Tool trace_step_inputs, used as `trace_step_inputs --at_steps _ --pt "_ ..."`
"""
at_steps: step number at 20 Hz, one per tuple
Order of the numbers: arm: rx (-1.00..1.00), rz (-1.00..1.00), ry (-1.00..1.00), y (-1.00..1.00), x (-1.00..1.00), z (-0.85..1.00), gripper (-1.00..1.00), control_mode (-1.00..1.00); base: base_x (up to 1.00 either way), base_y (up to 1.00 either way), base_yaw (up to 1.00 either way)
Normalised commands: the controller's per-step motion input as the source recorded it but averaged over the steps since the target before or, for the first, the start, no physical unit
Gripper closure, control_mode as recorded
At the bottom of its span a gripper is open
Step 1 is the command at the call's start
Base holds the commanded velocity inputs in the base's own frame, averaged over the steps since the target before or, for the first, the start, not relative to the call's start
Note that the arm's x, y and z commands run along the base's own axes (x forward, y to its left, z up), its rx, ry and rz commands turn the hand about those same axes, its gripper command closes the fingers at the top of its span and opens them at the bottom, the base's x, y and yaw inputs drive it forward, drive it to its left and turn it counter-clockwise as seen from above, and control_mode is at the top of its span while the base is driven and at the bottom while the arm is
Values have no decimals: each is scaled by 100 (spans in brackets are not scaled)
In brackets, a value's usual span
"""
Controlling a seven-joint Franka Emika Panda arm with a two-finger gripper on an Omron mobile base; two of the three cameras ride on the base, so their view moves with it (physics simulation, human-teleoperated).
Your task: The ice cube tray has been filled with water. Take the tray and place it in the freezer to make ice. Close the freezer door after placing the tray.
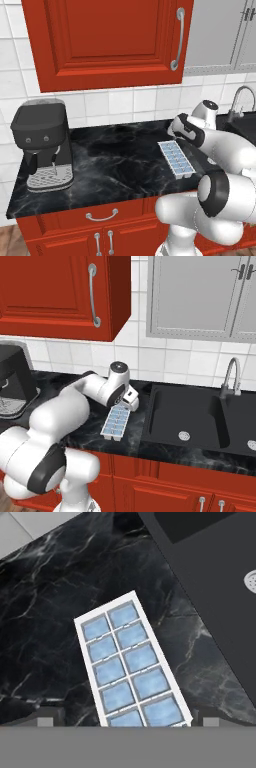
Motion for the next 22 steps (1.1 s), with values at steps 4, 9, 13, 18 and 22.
trace_step_inputs --at_steps 4,9,13,18,22 --pt "0 -6 0 -4 32 -14 -100 -100 0 0 0" --pt "0 -7 0 -3 34 -15 -100 -100 0 0 0" --pt "0 -8 0 -10 31 -15 -100 -100 0 0 0" --pt "1 -7 0 -16 28 -13 -100 -100 0 0 0" --pt "2 -5 1 -14 25 -10 -100 -100 0 0 0"
